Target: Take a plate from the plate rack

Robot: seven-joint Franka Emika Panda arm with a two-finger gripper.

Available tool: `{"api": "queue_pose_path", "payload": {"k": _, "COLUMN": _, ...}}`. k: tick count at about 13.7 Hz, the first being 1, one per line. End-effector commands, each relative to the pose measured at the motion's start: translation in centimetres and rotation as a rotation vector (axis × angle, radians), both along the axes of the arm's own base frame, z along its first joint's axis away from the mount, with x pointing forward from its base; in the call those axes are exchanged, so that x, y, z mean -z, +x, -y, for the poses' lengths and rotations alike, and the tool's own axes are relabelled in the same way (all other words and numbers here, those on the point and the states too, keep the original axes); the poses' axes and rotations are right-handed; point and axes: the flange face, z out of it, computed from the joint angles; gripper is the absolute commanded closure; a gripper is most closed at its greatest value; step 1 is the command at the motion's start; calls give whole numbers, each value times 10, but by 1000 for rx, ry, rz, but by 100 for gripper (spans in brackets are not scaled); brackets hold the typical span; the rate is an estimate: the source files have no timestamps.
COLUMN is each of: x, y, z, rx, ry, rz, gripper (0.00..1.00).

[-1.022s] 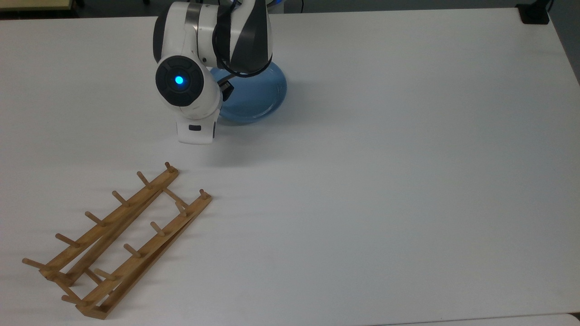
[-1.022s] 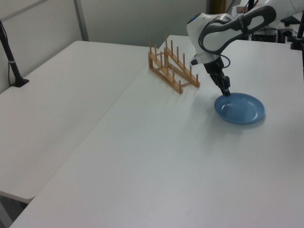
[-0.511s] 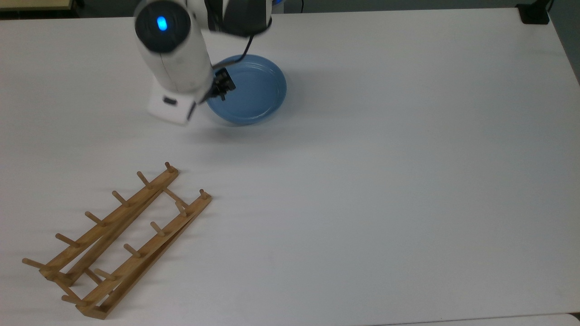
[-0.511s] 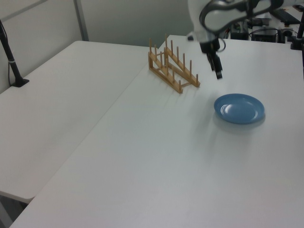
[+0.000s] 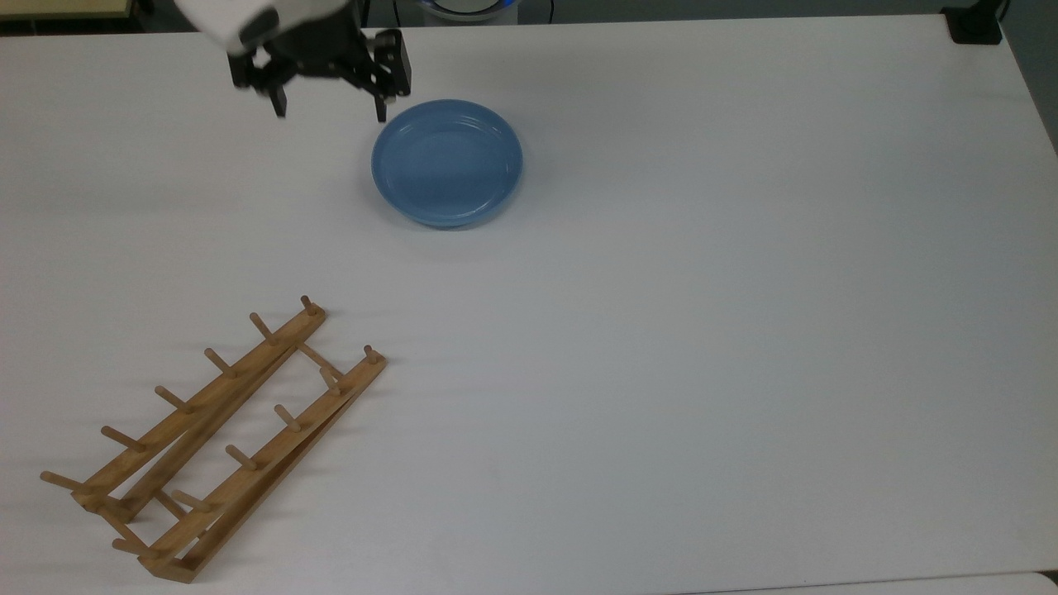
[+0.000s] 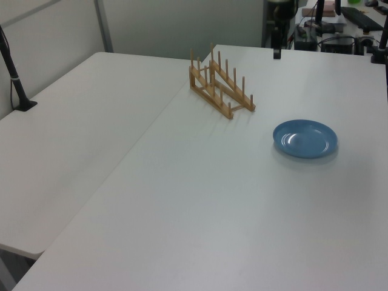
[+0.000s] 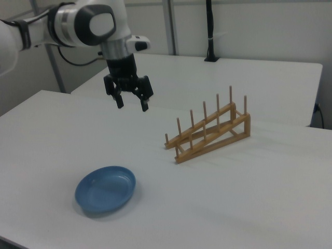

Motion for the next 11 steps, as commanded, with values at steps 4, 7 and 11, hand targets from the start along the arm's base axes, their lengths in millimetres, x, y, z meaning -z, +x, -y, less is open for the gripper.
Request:
{"api": "queue_pose_path", "payload": {"k": 4, "x": -37, "y": -30, "z": -37, "rx": 77, "ry": -19, "rz": 77, "gripper": 0}}
{"api": "queue_pose_path", "payload": {"k": 7, "x": -35, "y": -29, "z": -52, "rx": 75, "ry": -20, "rz": 72, "gripper": 0}}
{"api": "queue_pose_path", "payload": {"k": 11, "x": -29, "y": -26, "z": -54, "rx": 66, "ry": -19, "rz": 60, "gripper": 0}}
